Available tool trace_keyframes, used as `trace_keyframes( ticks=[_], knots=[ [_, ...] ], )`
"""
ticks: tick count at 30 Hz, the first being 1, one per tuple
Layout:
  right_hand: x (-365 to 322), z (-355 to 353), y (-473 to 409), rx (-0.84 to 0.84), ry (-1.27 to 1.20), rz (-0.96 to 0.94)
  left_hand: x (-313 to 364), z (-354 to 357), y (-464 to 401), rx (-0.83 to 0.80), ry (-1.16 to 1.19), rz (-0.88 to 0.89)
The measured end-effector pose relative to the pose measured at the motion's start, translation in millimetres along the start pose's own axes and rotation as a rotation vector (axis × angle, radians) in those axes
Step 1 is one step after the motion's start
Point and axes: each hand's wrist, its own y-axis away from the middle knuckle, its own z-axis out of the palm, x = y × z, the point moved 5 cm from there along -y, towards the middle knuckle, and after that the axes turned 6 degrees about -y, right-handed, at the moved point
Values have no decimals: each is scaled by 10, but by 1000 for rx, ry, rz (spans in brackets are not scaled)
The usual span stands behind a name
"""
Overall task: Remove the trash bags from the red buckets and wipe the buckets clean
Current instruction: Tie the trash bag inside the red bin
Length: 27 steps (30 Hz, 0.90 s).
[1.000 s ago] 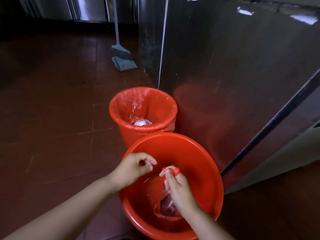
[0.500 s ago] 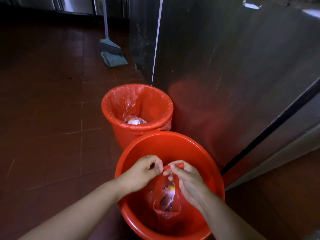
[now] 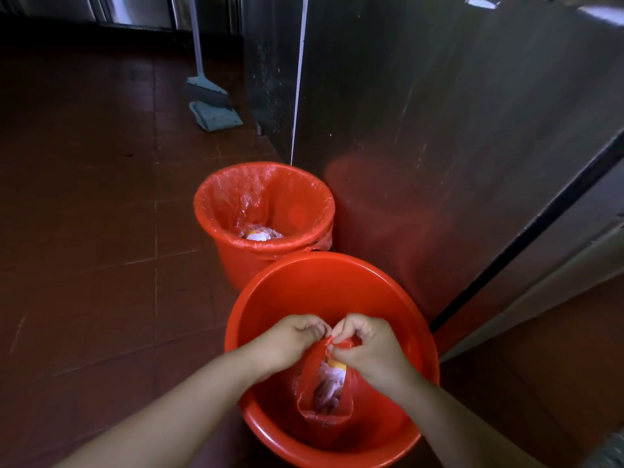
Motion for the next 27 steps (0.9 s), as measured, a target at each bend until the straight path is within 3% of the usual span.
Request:
trace_keyframes(
  ticks=[4,7,10,14,15,18,20,23,25,27],
  knots=[
    [-252,-33,97,-54,609,-629,-42,93,23,-80,202,-169],
    [-210,-72,217,69,656,-714,-35,149,46,-174,257,-190],
    [-143,-88,245,162,670,-672,-40,164,38,-160,323,-176],
    [-160,-104,194,178,775,-566,-14,126,12,-16,249,-98],
    [-168,-102,177,147,813,-527,15,70,4,43,104,-46],
    [-137,-126,130,-52,811,-363,165,-149,19,190,-688,245],
    [-37,-186,132,-212,773,-219,160,-293,102,202,-998,362],
    [156,-335,164,-308,939,-20,52,-472,238,182,-1184,434],
    [260,-405,178,-333,1078,122,15,-578,254,222,-1204,444],
    [243,-415,157,-269,1022,174,46,-582,205,273,-1134,461]
  ],
)
